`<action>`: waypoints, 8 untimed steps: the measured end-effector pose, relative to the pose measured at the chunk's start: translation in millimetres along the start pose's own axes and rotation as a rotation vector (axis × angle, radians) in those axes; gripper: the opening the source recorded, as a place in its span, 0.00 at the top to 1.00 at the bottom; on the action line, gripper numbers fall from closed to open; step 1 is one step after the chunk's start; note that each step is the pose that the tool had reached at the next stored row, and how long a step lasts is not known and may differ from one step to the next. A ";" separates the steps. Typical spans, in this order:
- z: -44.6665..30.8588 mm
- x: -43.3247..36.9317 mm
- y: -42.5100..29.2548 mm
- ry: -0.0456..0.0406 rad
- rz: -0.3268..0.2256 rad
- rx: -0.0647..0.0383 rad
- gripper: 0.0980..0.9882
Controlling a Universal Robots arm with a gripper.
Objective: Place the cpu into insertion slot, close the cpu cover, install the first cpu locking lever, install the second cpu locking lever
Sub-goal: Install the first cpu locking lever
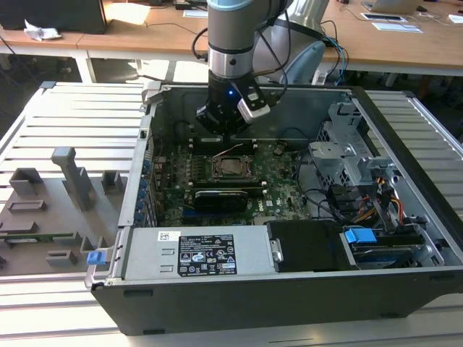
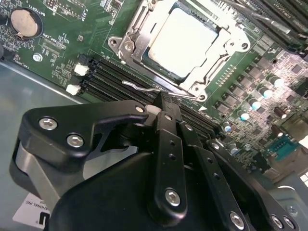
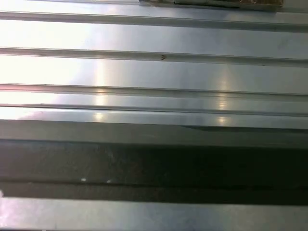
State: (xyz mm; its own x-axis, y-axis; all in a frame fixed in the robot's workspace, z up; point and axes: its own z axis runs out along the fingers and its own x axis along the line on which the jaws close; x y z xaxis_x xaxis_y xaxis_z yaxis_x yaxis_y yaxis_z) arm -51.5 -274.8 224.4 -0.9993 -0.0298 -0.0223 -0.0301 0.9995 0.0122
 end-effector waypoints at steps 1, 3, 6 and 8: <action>0.9 0.0 0.7 0.0000 0.000 0.000 0.99; 2.0 -0.2 1.7 0.0002 0.000 0.003 0.99; 3.7 -1.3 3.0 0.0003 0.000 0.008 0.99; 4.8 -3.4 3.3 0.0003 0.000 0.010 0.99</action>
State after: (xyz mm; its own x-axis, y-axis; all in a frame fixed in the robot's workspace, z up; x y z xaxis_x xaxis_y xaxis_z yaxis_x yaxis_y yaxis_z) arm -48.1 -271.4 219.7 -0.9993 -0.0301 -0.0220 -0.0301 0.9995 0.0020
